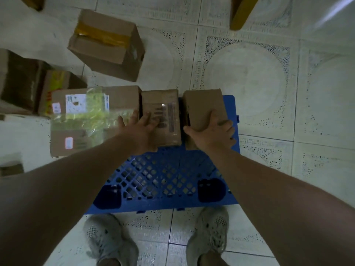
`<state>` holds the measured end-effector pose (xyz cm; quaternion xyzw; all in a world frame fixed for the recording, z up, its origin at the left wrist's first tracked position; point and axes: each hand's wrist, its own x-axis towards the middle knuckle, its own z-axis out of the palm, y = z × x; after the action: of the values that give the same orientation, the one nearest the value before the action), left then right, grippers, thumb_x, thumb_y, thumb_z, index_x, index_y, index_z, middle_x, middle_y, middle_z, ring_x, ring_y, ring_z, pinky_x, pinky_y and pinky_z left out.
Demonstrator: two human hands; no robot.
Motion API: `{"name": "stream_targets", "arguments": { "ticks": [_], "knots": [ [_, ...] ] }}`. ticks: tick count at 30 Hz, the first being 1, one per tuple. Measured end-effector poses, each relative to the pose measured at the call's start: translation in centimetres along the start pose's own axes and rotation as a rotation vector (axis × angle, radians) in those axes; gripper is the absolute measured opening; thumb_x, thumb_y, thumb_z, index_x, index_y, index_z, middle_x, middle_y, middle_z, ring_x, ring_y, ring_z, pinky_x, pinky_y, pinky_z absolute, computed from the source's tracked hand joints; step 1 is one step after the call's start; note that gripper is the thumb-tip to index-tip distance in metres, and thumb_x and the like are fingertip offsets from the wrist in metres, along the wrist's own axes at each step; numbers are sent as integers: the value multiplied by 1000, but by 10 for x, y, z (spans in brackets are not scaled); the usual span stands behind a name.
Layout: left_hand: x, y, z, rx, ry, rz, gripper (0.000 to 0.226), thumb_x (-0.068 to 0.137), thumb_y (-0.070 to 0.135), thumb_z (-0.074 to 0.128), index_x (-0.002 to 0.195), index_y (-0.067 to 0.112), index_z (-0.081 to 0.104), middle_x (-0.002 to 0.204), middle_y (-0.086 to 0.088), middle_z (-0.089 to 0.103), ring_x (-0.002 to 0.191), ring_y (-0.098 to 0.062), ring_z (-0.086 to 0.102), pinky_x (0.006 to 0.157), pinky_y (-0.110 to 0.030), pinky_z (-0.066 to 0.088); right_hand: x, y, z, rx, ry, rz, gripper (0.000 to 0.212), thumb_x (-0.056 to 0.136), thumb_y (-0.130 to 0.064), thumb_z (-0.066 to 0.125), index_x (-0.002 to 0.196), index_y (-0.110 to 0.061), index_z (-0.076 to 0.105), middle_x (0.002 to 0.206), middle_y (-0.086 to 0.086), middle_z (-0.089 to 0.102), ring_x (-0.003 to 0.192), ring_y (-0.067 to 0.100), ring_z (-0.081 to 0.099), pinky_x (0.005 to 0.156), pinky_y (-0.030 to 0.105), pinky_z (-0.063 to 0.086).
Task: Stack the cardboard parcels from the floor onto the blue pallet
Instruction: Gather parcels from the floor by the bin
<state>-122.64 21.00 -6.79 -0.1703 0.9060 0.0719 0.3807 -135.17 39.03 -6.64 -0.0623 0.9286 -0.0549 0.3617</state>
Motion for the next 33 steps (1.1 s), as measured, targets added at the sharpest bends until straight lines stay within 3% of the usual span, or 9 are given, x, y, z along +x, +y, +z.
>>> {"name": "stream_targets", "arguments": {
  "ticks": [4,8,12,19,25,27,29,31,33],
  "knots": [
    [5,0,6,1,-1,-9,99,77,66,57,147,38,-8,157,0,-18,141,-34,-20,107,-66,1,3,-1,5,40,-37,-15,105,72,-85,44,150,-31,-1,155,18,0,141,39,9,107,60,23],
    [6,-1,17,55,62,11,96,81,59,57,146,37,-10,156,-3,-20,140,-38,-20,109,-61,9,11,3,12,81,-22,-81,82,90,-59,47,151,-29,0,154,21,2,139,38,12,110,55,24],
    [7,-4,26,87,144,33,91,85,56,53,146,36,-13,156,-4,-19,140,-39,-18,110,-59,13,22,0,8,85,64,-129,76,95,-50,47,152,-24,3,153,19,8,135,36,19,108,53,25],
    [7,-7,25,65,130,45,93,85,53,56,147,37,-11,156,-3,-20,141,-36,-18,111,-57,11,26,-7,8,58,73,-121,76,94,-50,48,151,-23,5,153,19,9,135,37,19,106,53,27],
    [-34,-21,-19,-178,132,-13,94,81,59,58,148,38,-4,158,-2,-12,144,-27,-10,112,-55,11,-7,-13,-26,70,0,-138,83,90,-55,50,152,-27,4,159,13,-1,144,33,5,114,53,11],
    [-70,-29,-48,-300,124,-95,91,82,59,57,149,36,0,158,-2,-9,144,-26,-9,114,-52,10,-40,-21,-54,47,-52,-176,79,90,-55,46,153,-23,9,158,12,7,143,32,9,115,53,14],
    [-116,-40,-80,-399,155,-167,85,86,52,56,150,31,4,159,-6,-4,144,-28,-5,115,-49,10,-80,-35,-90,-27,-104,-277,67,91,-54,42,148,-21,27,151,15,25,137,34,25,110,51,27],
    [-172,-53,-111,-469,190,-235,82,88,51,54,151,27,7,158,-11,3,144,-30,0,116,-45,10,-127,-53,-128,-65,-154,-374,48,92,-54,41,125,-20,50,129,14,47,121,31,43,95,39,40],
    [-234,-70,-139,-538,207,-294,84,86,56,54,151,24,10,158,-12,6,144,-28,2,115,-41,9,-179,-73,-163,-79,-186,-438,45,93,-54,42,116,-18,55,117,12,54,112,30,50,88,34,42]
  ]
}}
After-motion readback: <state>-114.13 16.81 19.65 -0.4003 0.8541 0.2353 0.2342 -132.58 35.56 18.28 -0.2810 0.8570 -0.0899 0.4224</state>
